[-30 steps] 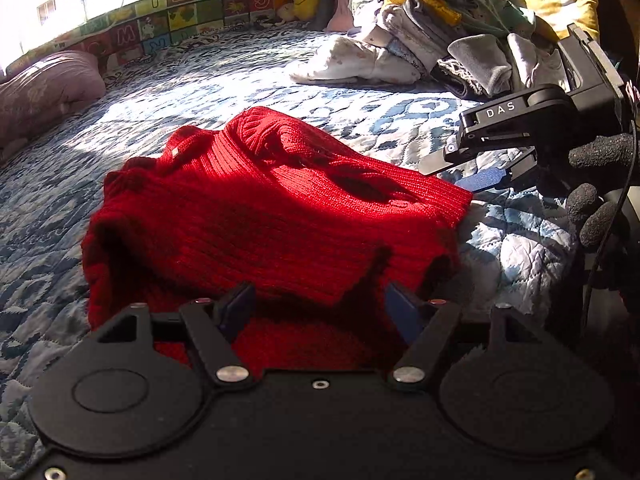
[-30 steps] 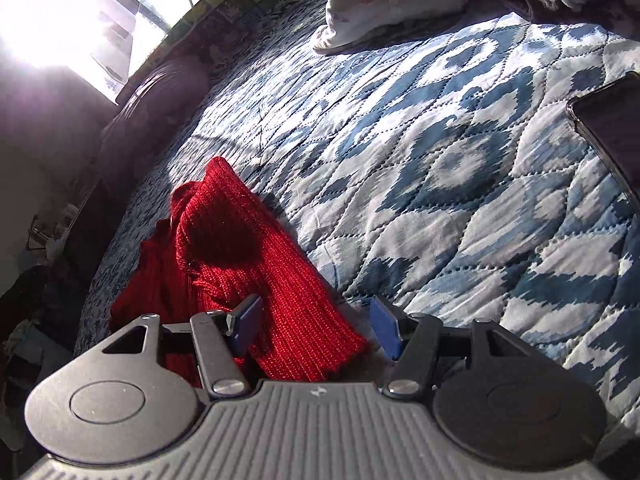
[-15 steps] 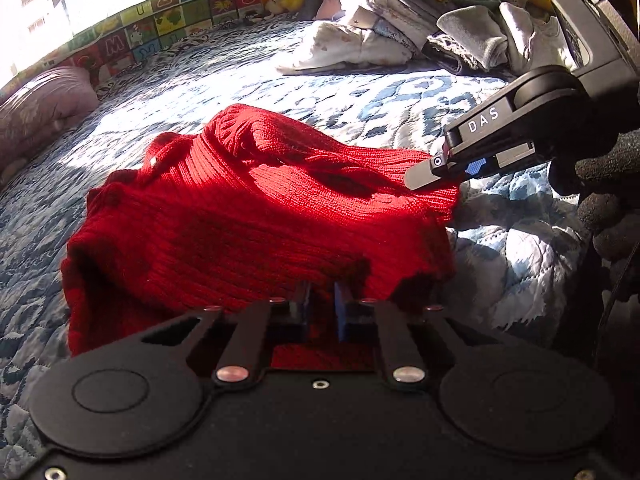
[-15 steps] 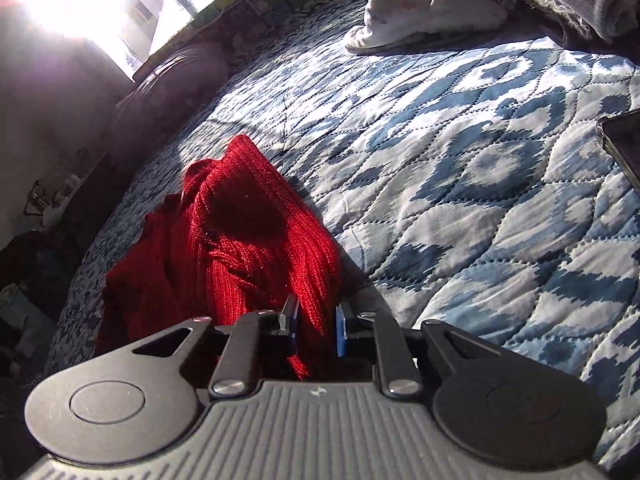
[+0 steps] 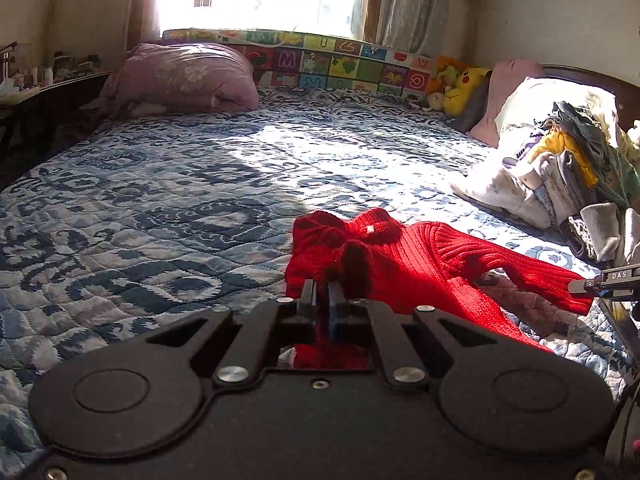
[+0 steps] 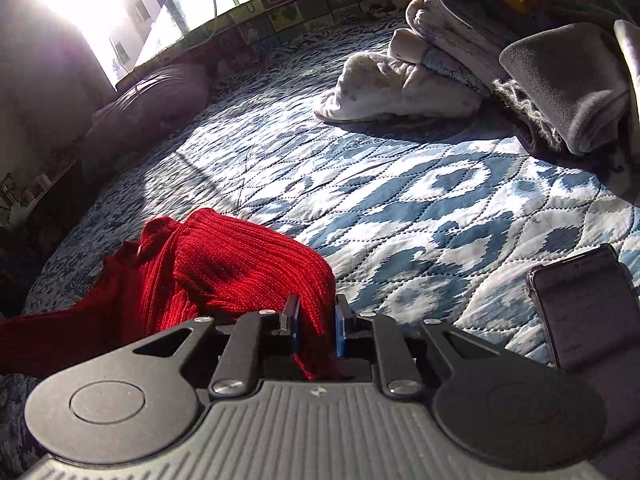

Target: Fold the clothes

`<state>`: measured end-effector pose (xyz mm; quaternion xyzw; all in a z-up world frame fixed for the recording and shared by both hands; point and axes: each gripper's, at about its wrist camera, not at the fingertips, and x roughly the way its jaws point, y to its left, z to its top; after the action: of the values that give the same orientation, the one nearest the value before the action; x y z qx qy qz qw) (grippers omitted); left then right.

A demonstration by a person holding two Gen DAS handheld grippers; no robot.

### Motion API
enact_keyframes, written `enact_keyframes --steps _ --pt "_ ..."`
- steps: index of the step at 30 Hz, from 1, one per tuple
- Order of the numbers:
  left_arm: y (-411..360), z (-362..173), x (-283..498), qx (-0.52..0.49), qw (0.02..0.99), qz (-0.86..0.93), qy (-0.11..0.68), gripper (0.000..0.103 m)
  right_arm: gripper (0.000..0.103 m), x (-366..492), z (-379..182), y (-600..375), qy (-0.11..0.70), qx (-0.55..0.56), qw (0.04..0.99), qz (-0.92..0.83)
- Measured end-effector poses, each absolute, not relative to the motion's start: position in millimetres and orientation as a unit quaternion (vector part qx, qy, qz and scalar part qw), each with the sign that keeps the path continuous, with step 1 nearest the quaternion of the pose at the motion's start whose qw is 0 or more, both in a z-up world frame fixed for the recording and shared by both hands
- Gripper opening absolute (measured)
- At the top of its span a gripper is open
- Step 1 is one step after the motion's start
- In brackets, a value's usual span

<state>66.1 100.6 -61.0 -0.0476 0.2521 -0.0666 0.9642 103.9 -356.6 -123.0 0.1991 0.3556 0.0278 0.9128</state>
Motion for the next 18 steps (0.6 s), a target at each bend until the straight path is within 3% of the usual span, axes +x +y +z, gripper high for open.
enact_keyframes --steps 6,18 --pt "176.3 -52.2 80.9 -0.103 0.967 0.004 0.233 0.003 0.024 112.4 -139.4 -350.4 0.388 0.179 0.904 0.016" --pt "274.4 -69.2 109.8 -0.144 0.959 0.079 0.229 0.002 0.044 112.4 -157.0 -347.4 0.383 0.223 0.896 0.014"
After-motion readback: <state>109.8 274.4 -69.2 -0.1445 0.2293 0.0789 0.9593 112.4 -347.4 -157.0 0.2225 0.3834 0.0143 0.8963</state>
